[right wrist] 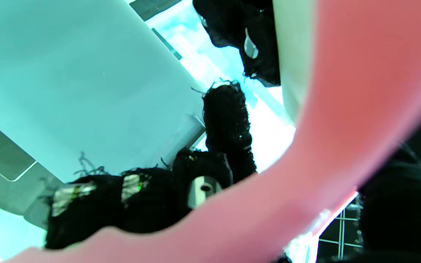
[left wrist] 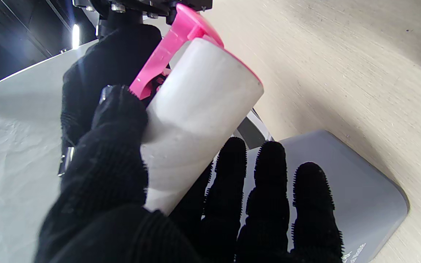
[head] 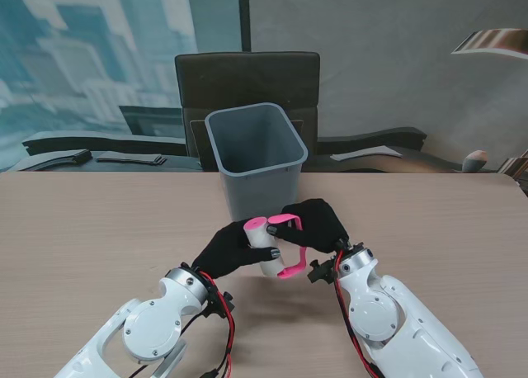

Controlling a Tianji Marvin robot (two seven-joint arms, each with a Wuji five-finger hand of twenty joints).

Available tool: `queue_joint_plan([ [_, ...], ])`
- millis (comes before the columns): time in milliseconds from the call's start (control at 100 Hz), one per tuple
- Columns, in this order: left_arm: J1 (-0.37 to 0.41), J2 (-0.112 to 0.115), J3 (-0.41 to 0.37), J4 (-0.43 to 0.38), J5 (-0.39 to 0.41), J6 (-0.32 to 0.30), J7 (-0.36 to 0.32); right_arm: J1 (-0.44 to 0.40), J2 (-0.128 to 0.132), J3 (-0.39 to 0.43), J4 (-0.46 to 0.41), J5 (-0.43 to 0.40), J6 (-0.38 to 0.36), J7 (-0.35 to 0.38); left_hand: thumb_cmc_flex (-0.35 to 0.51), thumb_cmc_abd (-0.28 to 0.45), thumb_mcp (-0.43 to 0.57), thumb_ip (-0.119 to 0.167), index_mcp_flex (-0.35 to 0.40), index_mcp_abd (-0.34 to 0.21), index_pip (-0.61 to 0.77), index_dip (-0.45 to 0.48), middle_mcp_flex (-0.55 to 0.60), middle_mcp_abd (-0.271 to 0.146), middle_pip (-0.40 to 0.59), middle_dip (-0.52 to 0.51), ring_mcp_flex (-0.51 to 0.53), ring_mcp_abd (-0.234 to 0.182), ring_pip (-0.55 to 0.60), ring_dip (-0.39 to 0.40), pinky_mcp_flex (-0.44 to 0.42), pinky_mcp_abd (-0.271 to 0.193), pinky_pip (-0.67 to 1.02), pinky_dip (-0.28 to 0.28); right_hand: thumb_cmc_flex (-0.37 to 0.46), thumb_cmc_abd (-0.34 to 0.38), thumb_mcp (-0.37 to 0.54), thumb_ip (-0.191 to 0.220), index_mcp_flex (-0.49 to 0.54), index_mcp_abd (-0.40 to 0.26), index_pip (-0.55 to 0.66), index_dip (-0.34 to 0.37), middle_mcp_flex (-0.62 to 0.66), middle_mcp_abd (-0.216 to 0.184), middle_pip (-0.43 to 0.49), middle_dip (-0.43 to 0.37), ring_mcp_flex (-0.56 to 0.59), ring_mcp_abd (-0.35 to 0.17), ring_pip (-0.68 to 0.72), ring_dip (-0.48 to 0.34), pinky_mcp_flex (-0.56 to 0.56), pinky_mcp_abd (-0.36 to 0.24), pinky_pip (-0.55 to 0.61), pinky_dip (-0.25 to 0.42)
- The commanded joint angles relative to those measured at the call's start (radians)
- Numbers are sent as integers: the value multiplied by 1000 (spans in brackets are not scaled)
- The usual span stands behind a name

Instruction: Replace a lint-roller refill

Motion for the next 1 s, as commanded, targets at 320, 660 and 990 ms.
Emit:
queue_joint_plan([
  [320, 15, -13, -6, -22, -4, 22, 16, -12, 0, 8, -17, 4, -11, 28, 145, 131, 115, 56, 76, -123, 185, 29, -11, -3, 6, 32, -9, -9, 21, 20, -6, -20, 29, -3, -21, 21, 39, -10, 15, 120, -14, -13, 77, 89, 109, 4, -31, -221, 131, 57, 55, -206, 199, -4],
  [660, 16, -17, -10, -25, 2, 26, 34, -13, 2, 7, -18, 13, -18, 44, 149, 137, 108, 56, 70, -123, 190, 27, -17, -5, 10, 31, -13, -10, 24, 20, -8, -22, 31, -3, -28, 30, 43, -11, 15, 122, -15, -15, 77, 89, 109, 5, -31, -222, 132, 58, 55, -206, 199, -1],
  [990, 15, -17, -22, -23, 34, 31, 44, -20, 5, 18, -22, 3, -21, 46, 153, 138, 103, 58, 70, -121, 192, 25, -18, -4, 12, 31, -14, -9, 25, 19, -11, -21, 31, -4, -30, 33, 48, -11, 15, 123, -15, -17, 77, 89, 109, 5, -30, -223, 131, 59, 55, -206, 199, 0],
])
